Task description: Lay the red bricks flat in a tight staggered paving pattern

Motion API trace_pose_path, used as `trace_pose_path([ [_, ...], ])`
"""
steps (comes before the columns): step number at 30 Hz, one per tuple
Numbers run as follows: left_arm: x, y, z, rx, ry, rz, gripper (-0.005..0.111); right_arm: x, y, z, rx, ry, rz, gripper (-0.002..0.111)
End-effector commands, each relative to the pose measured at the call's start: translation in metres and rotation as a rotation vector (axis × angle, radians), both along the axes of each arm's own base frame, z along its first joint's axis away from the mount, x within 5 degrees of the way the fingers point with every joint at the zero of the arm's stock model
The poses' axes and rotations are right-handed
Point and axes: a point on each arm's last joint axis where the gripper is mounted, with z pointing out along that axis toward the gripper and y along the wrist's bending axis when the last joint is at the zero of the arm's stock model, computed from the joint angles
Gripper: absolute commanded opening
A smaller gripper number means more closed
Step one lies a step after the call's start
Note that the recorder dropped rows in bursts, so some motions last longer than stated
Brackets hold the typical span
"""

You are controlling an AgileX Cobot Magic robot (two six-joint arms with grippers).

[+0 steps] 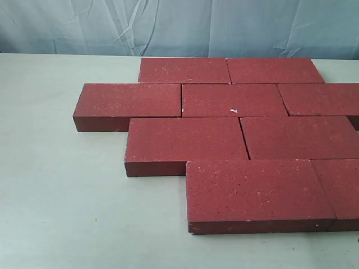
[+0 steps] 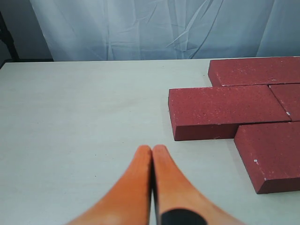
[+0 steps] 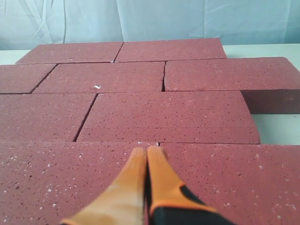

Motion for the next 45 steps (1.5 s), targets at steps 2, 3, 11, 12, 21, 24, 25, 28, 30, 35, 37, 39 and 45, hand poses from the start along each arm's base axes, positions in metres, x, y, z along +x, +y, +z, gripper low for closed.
trace_pose_path([
  [2, -0.001, 0.0, 0.0, -0.003, -0.014, 0.001, 0.0, 0.0, 0.0, 0.0, 0.012, -0.012, -0.007, -0.001],
  [3, -0.001, 0.0, 0.0, -0.003, -0.014, 0.001, 0.0, 0.0, 0.0, 0.0, 0.012, -0.012, -0.007, -0.001],
  [11, -0.001, 0.0, 0.0, -0.003, -0.014, 0.001, 0.0, 0.0, 0.0, 0.0, 0.012, -0.012, -0.007, -0.001],
  [12, -0.001, 0.0, 0.0, -0.003, -0.014, 0.001, 0.0, 0.0, 0.0, 0.0, 0.012, -0.012, -0.007, -0.001],
  [21, -0.001, 0.0, 0.0, -0.003, -0.014, 0.001, 0.0, 0.0, 0.0, 0.0, 0.012, -0.012, -0.007, -0.001],
  [24, -0.001, 0.0, 0.0, -0.003, -0.014, 0.001, 0.0, 0.0, 0.0, 0.0, 0.021, -0.009, -0.006, -0.001],
  [25, -0.001, 0.0, 0.0, -0.003, -0.014, 0.001, 0.0, 0.0, 0.0, 0.0, 0.028, -0.008, -0.005, -0.001],
  [28, -0.005, 0.002, 0.002, 0.011, -0.048, 0.019, 0.0, 0.0, 0.0, 0.0, 0.028, -0.008, -0.005, -0.001],
  [30, -0.011, 0.003, 0.0, 0.005, -0.069, 0.034, 0.0, 0.0, 0.0, 0.0, 0.028, -0.008, -0.005, -0.001],
  [35, -0.01, 0.002, -0.025, -0.012, -0.155, 0.033, 0.0, 0.0, 0.0, 0.0, 0.029, -0.008, -0.005, -0.001],
  [37, -0.008, 0.001, -0.036, -0.029, -0.18, 0.029, 0.0, 0.0, 0.0, 0.0, 0.029, -0.008, -0.005, -0.001],
  [39, -0.006, 0.001, -0.046, -0.037, -0.208, 0.029, 0.0, 0.0, 0.0, 0.0, 0.029, -0.008, -0.005, -0.001],
  [45, -0.003, 0.001, -0.083, -0.05, -0.3, 0.032, 0.0, 0.0, 0.001, 0.0, 0.036, -0.009, -0.005, -0.001],
])
